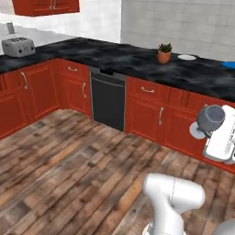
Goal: Retrieve the wine glasses from the counter and place one next to each plate.
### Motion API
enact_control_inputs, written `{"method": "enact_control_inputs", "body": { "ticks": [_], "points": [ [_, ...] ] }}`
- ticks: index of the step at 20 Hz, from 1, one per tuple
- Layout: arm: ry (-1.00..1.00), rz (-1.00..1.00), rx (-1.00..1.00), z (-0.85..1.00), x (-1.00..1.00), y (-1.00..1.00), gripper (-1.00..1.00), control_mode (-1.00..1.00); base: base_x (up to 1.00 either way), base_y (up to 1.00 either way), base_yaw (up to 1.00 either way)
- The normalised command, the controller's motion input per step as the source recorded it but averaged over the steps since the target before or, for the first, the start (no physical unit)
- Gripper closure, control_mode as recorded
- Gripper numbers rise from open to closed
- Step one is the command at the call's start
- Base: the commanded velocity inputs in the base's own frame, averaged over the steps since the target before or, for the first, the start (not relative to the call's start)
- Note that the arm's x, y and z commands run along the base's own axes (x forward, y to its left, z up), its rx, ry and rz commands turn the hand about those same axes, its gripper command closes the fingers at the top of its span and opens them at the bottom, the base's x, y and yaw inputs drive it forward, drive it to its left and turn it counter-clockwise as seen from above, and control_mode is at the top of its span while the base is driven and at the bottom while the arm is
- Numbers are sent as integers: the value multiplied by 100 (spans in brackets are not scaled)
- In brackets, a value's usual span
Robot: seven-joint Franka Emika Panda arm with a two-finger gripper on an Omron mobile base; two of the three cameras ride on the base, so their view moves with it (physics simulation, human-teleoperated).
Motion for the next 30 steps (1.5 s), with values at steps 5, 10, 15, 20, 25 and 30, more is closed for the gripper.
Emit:
{"method": "enact_control_inputs", "body": {
  "ticks": [5, 10, 15, 20, 25, 30],
  "points": [
    [0, 0, 0, 0, 0, 0, 100, 100, 0, 0, -100],
    [0, 0, 0, 0, 0, 0, 100, 100, 1, -29, -91],
    [0, 0, 0, 0, 0, 0, 100, 100, 47, -100, -50],
    [0, 0, 0, 0, 0, 0, 100, 100, 100, -56, -20],
    [0, 0, 0, 0, 0, 0, 100, 100, 100, -29, -8],
    [0, 0, 0, 0, 0, 0, 100, 100, 100, -32, -6]
  ]
}}
